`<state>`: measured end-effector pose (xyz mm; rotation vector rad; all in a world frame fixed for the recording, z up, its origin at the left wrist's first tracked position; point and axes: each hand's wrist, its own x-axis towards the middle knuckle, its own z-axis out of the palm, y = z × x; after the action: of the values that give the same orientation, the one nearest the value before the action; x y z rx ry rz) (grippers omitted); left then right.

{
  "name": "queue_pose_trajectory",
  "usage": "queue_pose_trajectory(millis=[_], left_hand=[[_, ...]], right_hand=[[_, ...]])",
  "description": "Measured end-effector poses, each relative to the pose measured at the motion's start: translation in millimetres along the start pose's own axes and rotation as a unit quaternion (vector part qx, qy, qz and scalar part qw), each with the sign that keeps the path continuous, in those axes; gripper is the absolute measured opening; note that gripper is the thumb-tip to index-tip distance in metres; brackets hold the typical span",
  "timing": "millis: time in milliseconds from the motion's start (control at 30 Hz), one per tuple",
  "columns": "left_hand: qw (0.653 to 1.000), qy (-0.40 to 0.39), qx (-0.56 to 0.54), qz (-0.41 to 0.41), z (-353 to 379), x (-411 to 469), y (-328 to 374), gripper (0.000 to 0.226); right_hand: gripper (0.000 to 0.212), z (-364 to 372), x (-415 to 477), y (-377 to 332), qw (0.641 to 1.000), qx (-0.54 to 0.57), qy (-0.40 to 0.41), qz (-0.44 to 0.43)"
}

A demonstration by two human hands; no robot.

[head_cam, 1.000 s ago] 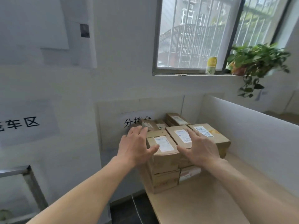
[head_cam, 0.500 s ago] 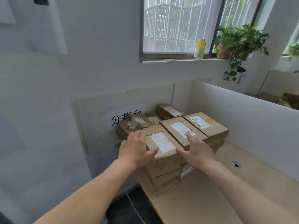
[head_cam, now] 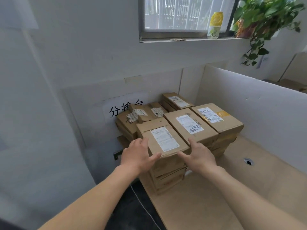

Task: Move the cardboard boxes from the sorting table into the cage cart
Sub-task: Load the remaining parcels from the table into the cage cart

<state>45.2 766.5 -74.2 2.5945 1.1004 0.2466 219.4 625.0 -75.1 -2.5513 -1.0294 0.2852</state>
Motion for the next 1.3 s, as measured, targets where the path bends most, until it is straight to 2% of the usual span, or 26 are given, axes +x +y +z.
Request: queue_pose_trajectory(millis=[500,633,767,933,1067,1300], left_hand=[[0.999,-0.014,-0.018,-0.039,24.0,6.1,8.3,0.077],[0.998,-0.010,-0.027,-0.058,24.0,6.4,4.1,0.074],[0.991,-0.008,-0.088,-0.096,30.5,10.4,-8.7,0.070],[0.977,-0.034,-0.144,-0.155,35.2,15.9,-14.6,0.068],[0.968,-0.048,-0.185,-0.162,42.8,15.3,-15.4,0.062],[0.945,-0.027,-0.285,-0.161,44.1,3.9,-24.5,0.060]], right_hand=[[0.062,21.5,9.5,11.5,0.995,0.077,0.011,-0.058],[0.075,23.3,10.7,7.1,0.995,0.076,0.013,-0.059],[0.073,26.6,15.5,3.4,0.993,0.105,-0.025,-0.041],[0.045,33.2,23.1,-0.7,0.974,0.204,-0.099,-0.015],[0.040,40.2,23.5,-2.8,0.967,0.234,-0.097,0.004],[0.038,44.6,12.4,-8.6,0.963,0.259,-0.077,0.006]])
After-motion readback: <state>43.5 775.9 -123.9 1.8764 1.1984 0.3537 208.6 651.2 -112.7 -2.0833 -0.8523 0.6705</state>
